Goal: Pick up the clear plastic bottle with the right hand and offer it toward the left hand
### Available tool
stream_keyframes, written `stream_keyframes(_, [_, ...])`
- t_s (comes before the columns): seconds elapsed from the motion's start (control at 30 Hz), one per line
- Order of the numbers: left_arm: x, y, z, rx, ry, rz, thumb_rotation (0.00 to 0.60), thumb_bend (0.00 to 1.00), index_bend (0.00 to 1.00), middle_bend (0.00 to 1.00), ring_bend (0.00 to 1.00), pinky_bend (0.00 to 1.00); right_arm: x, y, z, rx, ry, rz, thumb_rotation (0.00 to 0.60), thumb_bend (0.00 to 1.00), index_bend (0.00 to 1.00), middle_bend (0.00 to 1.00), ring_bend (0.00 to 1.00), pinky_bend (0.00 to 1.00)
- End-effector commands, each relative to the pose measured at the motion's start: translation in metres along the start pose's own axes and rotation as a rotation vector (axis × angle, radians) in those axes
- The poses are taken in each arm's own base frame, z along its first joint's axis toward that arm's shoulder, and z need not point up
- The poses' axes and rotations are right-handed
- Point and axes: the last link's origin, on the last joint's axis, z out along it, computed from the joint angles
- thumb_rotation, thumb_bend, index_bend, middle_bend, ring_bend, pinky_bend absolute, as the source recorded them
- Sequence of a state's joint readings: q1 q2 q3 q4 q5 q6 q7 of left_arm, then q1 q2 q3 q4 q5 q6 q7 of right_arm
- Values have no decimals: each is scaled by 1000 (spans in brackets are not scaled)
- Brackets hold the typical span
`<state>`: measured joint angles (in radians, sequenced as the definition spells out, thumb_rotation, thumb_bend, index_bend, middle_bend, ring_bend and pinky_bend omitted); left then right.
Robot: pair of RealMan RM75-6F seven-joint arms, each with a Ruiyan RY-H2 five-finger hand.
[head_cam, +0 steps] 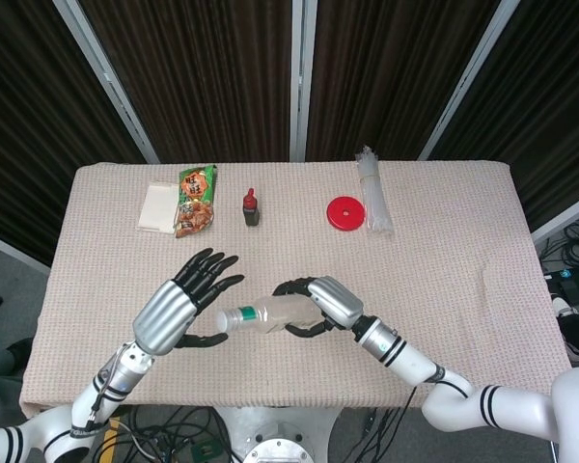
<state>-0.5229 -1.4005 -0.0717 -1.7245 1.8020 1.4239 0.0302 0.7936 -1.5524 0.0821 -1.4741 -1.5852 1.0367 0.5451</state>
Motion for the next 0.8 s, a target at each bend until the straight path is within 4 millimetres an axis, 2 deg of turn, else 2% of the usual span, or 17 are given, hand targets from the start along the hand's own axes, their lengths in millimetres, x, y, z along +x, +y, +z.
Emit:
stream_keyframes(0.03, [1, 2, 0, -5, 4, -4, 600, 79, 138, 11, 0, 0, 0, 1, 0, -4, -2, -5, 600, 456, 570, 509, 356, 489])
stream_keyframes(0.53, [4, 8, -2, -28, -9, -21, 600, 79, 141, 11, 0, 0, 3, 5, 4, -18, 11, -2, 600, 456, 570, 509, 356, 489])
stream_keyframes(0.8, [4, 0, -7, 21, -42, -19, 600, 108, 273, 11, 0, 0, 7, 4, 0, -11, 26, 10, 600, 456, 570, 509, 356, 489])
